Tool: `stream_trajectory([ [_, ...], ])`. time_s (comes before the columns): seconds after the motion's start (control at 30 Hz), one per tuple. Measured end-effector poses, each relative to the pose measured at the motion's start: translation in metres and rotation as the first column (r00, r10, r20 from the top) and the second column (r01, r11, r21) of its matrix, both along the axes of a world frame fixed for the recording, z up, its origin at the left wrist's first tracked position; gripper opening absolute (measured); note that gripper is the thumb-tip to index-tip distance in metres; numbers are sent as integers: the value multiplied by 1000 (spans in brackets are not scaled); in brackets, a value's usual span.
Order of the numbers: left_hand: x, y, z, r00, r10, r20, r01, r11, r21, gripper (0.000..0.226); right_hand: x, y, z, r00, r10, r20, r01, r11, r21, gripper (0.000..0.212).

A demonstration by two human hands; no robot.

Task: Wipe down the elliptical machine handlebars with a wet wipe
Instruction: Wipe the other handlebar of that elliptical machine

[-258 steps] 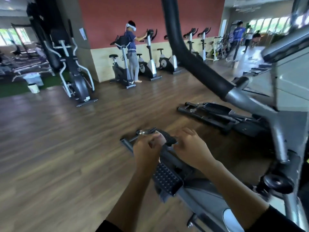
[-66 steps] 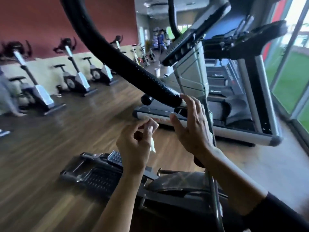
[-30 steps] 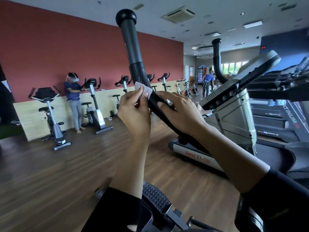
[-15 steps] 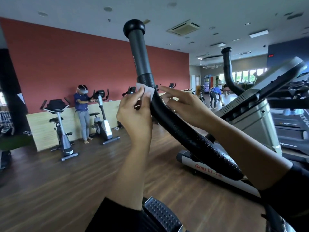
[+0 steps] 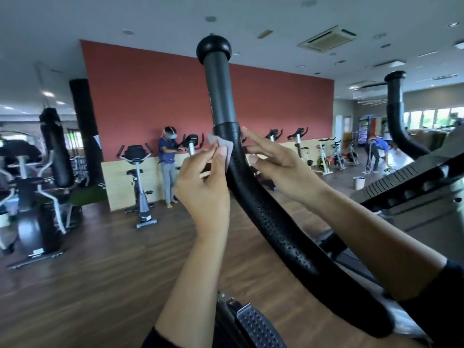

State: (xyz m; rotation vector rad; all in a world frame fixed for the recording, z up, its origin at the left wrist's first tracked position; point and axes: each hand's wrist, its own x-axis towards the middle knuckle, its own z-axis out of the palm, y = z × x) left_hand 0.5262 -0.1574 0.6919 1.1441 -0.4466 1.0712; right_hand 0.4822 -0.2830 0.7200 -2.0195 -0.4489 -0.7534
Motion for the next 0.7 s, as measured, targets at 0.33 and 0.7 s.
stream_trajectory([
  [0.33,-19,-6,19,993,75,-89,-73,997,23,21,17,-8,-6,978,204,44,-208,972,109,52],
  [0.7,-25,-10,30,956,270,-118,-250,955,157,21,27,-10,-16,932,354,71,-361,906,223,55],
])
